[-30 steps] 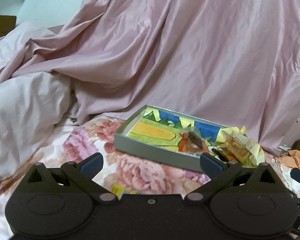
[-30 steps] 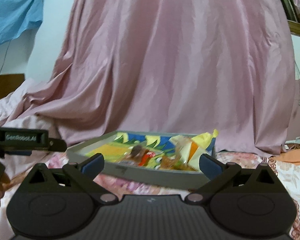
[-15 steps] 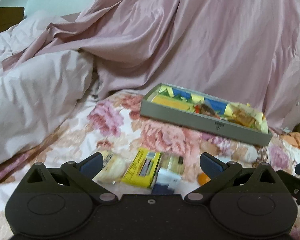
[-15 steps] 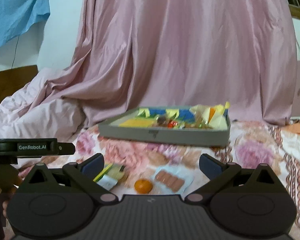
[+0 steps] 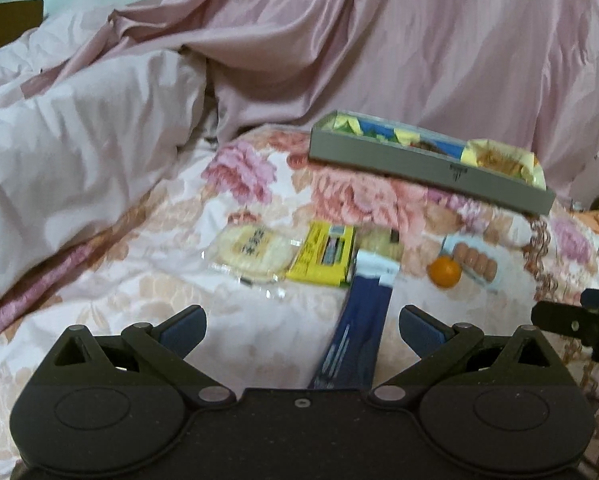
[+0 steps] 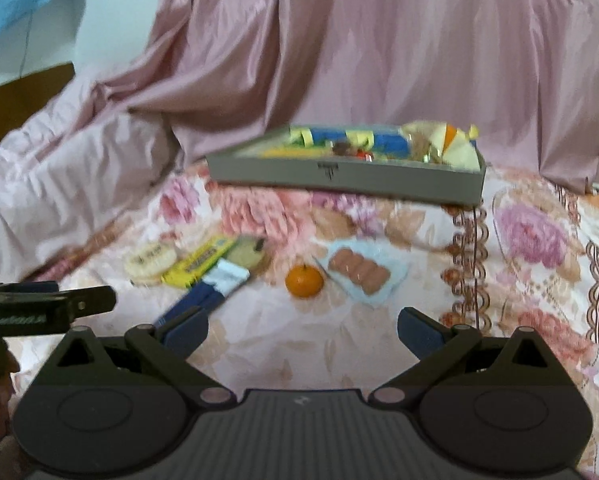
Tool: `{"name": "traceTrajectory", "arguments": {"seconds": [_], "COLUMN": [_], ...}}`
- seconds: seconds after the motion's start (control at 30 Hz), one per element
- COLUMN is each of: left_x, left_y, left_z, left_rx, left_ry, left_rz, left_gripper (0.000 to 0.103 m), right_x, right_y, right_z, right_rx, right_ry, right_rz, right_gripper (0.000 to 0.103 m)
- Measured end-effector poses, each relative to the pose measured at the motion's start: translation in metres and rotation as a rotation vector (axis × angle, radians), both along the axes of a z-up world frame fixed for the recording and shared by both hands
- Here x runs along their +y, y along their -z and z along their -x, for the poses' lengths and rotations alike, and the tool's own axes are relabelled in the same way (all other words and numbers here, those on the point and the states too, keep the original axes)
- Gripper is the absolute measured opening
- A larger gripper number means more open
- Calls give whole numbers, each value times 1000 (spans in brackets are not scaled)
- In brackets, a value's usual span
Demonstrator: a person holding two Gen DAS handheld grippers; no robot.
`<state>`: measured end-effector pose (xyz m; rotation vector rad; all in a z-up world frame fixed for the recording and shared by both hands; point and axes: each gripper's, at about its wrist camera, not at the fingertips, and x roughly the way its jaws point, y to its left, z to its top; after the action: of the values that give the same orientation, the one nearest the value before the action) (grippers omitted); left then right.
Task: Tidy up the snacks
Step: 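Withdraw both open tools back toward the remaining snacks on the bedspread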
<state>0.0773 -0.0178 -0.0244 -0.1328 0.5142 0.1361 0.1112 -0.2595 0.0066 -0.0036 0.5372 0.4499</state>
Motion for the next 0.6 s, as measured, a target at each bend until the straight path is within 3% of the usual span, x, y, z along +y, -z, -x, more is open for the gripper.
{"name": "traceTrajectory", "arguments": {"seconds": [0.33, 0.6], "left_x": [-7, -14], "left_y": [17, 25], "left_z": [-5, -19], "left_rx": [59, 97], "left_ry": [82, 146], "left_rz": [-45, -81], "left_gripper": [102, 102], "right_x": [9, 24], "right_y": [15, 23], "right_z": [-17, -22], "right_rx": [123, 178], "right_ry": [20, -33], "right_rz": [70, 128], "right_gripper": [103, 103]}}
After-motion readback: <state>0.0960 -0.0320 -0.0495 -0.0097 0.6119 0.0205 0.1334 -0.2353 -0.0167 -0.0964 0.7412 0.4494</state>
